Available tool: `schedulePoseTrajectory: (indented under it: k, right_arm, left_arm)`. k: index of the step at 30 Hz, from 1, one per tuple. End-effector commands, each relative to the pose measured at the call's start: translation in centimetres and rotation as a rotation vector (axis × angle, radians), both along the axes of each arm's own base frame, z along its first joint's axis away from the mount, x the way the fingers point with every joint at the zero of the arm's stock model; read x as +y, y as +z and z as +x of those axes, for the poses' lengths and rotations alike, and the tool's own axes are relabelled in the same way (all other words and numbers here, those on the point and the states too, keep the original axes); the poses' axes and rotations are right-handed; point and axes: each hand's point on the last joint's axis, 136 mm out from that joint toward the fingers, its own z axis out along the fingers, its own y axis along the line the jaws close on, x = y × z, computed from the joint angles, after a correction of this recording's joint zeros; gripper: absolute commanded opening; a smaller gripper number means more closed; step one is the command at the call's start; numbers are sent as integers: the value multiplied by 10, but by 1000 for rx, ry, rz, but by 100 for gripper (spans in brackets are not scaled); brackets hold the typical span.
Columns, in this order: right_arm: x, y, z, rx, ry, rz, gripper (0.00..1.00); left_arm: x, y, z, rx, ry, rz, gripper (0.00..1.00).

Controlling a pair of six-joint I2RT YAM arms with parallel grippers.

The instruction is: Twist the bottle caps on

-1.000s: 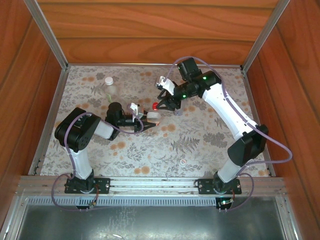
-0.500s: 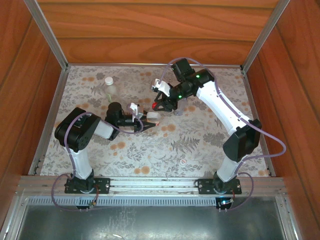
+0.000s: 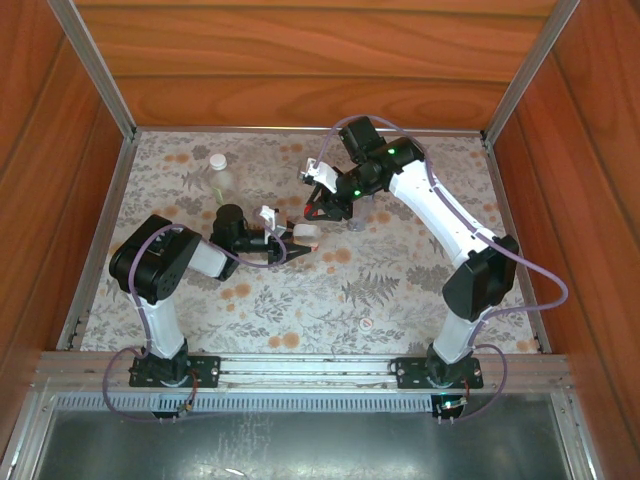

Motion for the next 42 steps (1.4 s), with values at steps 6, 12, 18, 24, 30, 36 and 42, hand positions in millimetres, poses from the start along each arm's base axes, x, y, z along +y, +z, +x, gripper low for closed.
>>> schedulePoseTrajectory:
  k: [6,12,18,24,30,36,42]
  right_arm:
    - [2,0,-3,-5,18,-9,37]
    - [2,0,-4,2,11,-14,33]
    - [1,-5,1,8,-45,-39,31]
    - [1,-14,14,60,-212,-72,29]
    - [2,-21,20,159,-431,-90,29]
    - [-1,-23,12,220,-608,-144,28]
    - [-5,-32,12,264,-816,-195,26]
  left_arm:
    - [6,-41,-14,201,-26,84,50]
    - [6,-42,-12,205,-17,85,50]
    - [8,-45,0,219,56,99,50]
    - [8,-43,8,198,104,104,50]
    - [10,-43,19,170,177,116,50]
    - [14,-42,32,123,268,134,50]
    - [14,-39,41,67,342,151,50]
